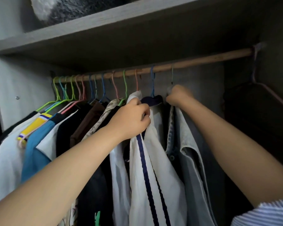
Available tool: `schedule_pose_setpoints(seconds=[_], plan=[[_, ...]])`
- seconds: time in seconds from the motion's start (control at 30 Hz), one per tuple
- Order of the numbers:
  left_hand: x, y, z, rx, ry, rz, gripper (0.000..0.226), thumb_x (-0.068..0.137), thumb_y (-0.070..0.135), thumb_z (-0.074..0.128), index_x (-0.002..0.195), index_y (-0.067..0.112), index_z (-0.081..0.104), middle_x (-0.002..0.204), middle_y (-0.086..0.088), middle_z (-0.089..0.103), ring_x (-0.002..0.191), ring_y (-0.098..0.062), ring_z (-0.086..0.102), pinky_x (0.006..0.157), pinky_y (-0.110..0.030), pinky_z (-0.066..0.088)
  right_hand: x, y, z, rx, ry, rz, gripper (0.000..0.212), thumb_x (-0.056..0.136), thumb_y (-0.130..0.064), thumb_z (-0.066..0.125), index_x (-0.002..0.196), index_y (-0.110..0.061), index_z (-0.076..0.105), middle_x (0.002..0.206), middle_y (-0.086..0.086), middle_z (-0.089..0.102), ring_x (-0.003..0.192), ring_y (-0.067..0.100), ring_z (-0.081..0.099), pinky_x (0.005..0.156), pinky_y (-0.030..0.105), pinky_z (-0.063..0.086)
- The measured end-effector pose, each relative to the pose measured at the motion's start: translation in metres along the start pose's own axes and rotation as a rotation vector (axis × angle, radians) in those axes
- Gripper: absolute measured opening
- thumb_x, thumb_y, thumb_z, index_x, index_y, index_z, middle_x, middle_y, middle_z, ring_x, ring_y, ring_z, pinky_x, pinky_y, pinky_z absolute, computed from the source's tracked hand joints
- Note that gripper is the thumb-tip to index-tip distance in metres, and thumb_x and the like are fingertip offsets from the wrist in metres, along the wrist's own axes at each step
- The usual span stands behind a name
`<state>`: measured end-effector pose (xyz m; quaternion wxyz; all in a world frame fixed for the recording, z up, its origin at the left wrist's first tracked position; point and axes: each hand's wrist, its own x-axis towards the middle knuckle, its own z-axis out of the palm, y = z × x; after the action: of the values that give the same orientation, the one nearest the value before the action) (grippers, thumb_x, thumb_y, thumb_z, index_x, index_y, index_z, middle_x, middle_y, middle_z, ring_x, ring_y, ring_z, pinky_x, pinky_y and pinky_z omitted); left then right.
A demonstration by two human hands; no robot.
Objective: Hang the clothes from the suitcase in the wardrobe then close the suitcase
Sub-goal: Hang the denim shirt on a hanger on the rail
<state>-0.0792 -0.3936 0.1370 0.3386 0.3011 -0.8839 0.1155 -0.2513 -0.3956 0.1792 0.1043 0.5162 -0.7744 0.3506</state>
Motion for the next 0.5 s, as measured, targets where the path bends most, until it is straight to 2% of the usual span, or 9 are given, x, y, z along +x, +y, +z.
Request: schedule_pose_setpoints(seconds=[0.1,0.23,0.33,0.5], plan=[[-0.002,-0.002,0.004,-0.004,0.023,-0.004,0.025,0.090,0.018,0.045,0.109,0.011,0.061,0.097,0.003,0.034,0.103,-0.023,0.049,0.089,-0.028,0.039,0.001,-0.006,0.001,-0.011,0.007,0.004,0.028,0.087,-0.021,0.055,0.110,-0.006,0.060,0.116,0.013,0.059,0.105,0.027,0.057,0.070,0.024,0.038],[-0.001,-0.006,0.005,-0.022,0.016,-0.013,0.025,0.089,0.017,0.046,0.109,0.011,0.061,0.098,0.003,0.036,0.105,-0.023,0.048,0.088,-0.027,0.037,0.000,-0.013,0.006,-0.058,-0.010,-0.010,0.031,0.088,-0.022,0.054,0.113,-0.004,0.059,0.119,0.013,0.058,0.110,0.029,0.056,0.076,0.026,0.042],[-0.002,-0.009,0.007,-0.084,0.030,-0.038,0.025,0.090,0.015,0.047,0.109,0.010,0.062,0.100,0.004,0.038,0.107,-0.019,0.046,0.083,-0.021,0.031,-0.001,-0.012,0.007,-0.047,-0.022,0.029,0.029,0.089,-0.021,0.053,0.113,-0.004,0.056,0.117,0.012,0.057,0.108,0.027,0.056,0.073,0.027,0.042],[-0.016,-0.015,0.016,-0.192,0.045,-0.011,0.029,0.094,0.016,0.044,0.119,0.011,0.059,0.107,0.007,0.038,0.110,-0.014,0.046,0.082,-0.013,0.028,-0.012,-0.011,0.012,-0.041,-0.091,0.038,0.035,0.090,-0.022,0.048,0.119,-0.002,0.051,0.116,0.013,0.057,0.087,0.023,0.051,0.064,0.025,0.039]])
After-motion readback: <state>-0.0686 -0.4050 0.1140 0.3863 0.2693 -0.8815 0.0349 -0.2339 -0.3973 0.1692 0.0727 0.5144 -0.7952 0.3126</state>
